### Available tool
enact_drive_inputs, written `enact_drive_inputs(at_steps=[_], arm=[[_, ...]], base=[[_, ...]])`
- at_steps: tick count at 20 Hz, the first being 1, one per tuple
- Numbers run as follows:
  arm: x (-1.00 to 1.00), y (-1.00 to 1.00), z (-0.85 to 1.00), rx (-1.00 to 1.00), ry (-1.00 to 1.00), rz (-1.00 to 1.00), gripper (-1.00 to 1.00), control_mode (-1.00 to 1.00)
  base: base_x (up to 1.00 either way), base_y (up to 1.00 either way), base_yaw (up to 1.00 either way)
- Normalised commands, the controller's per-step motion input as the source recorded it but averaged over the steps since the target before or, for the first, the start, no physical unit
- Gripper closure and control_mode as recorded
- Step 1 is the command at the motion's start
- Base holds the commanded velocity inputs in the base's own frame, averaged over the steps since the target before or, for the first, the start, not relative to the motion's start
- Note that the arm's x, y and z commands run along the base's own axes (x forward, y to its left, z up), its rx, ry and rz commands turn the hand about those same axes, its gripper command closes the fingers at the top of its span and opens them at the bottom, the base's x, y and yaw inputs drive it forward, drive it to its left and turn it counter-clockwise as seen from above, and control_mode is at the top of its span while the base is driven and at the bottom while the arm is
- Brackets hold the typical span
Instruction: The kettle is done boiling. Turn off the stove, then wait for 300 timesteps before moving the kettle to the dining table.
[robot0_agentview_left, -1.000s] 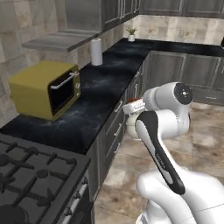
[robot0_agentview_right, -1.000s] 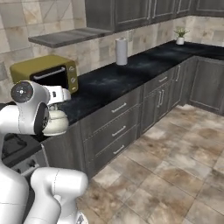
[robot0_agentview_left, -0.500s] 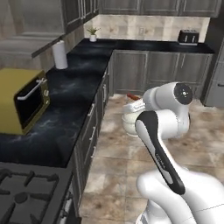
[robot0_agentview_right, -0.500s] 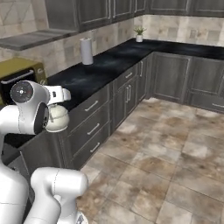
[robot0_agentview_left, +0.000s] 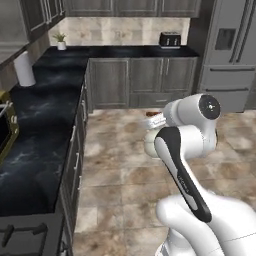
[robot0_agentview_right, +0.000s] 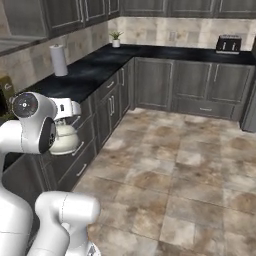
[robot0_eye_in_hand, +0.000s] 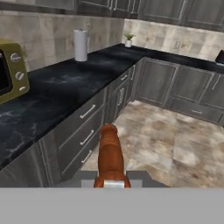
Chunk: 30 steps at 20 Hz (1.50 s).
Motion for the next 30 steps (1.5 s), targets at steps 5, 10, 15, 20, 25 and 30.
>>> enact_drive_inputs(at_steps=[5, 10, 15, 20, 25, 30], arm=[[0.0, 0.0, 0.0, 0.0, 0.0, 0.0, 1.0, 1.0], [0.0, 0.0, 0.0, 0.0, 0.0, 0.0, 1.0, 1.0], [0.0, 0.0, 0.0, 0.0, 0.0, 0.0, 1.0, 1.0], [0.0, 0.0, 0.0, 0.0, 0.0, 0.0, 1.0, 1.0], [0.0, 0.0, 0.0, 0.0, 0.0, 0.0, 1.0, 1.0], [0.0, 0.0, 0.0, 0.0, 0.0, 0.0, 1.0, 1.0]], base=[[0.07, -0.19, -0.37], [0.18, -0.19, -0.36], [0.39, -0.15, -0.35], [0.6, -0.06, -0.33], [0.77, 0.0, -0.26], [0.76, -0.01, -0.26]])
